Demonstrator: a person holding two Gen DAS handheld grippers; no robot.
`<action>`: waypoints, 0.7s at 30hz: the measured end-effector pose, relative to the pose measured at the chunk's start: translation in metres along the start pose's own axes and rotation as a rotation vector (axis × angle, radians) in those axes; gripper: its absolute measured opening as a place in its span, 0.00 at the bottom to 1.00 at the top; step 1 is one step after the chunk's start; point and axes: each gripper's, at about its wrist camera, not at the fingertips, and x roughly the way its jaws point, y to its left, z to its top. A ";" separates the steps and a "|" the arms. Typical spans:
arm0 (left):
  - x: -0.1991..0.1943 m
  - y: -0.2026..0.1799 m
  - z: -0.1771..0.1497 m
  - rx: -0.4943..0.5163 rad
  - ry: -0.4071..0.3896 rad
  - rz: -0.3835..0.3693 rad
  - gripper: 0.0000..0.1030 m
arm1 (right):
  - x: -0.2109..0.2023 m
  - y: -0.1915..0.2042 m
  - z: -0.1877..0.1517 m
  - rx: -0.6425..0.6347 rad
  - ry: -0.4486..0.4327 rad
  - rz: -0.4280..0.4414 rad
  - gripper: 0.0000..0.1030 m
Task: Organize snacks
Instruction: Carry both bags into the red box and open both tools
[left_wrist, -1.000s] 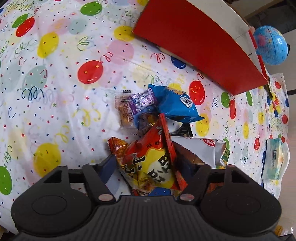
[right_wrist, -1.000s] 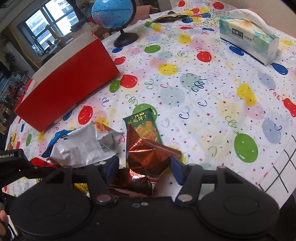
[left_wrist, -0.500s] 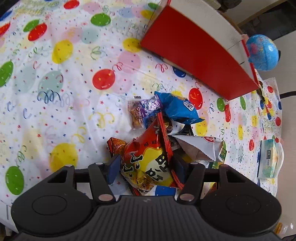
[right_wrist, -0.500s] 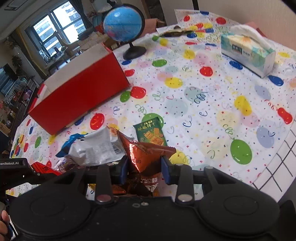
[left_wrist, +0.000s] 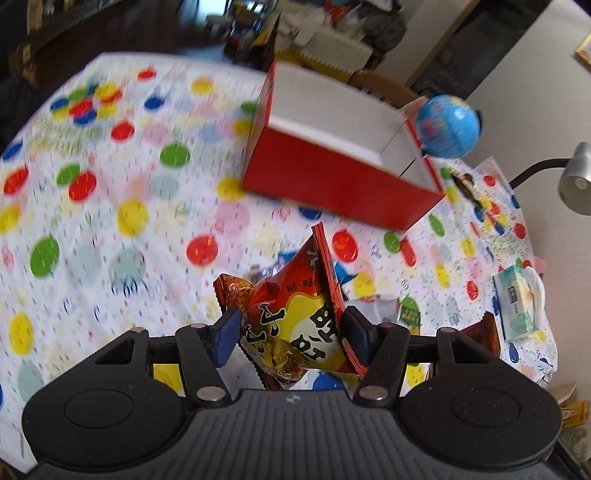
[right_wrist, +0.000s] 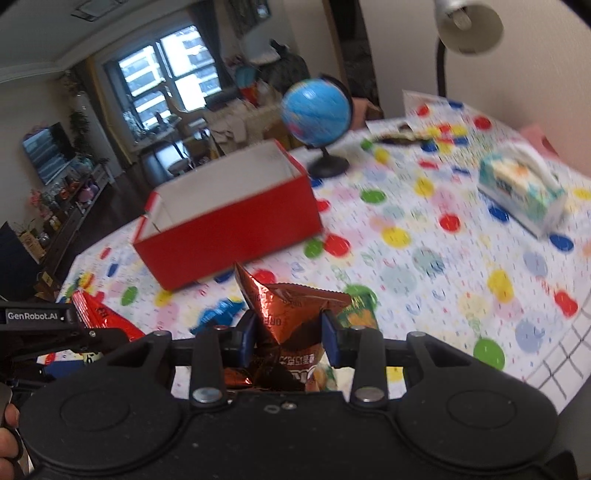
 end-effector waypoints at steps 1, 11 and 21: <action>-0.005 -0.001 0.002 0.007 -0.015 0.002 0.58 | -0.002 0.003 0.003 -0.011 -0.009 0.005 0.34; -0.037 -0.014 0.032 0.082 -0.125 0.019 0.58 | -0.014 0.039 0.036 -0.115 -0.096 0.054 0.34; -0.038 -0.052 0.077 0.177 -0.215 0.050 0.58 | 0.012 0.056 0.094 -0.195 -0.139 0.096 0.34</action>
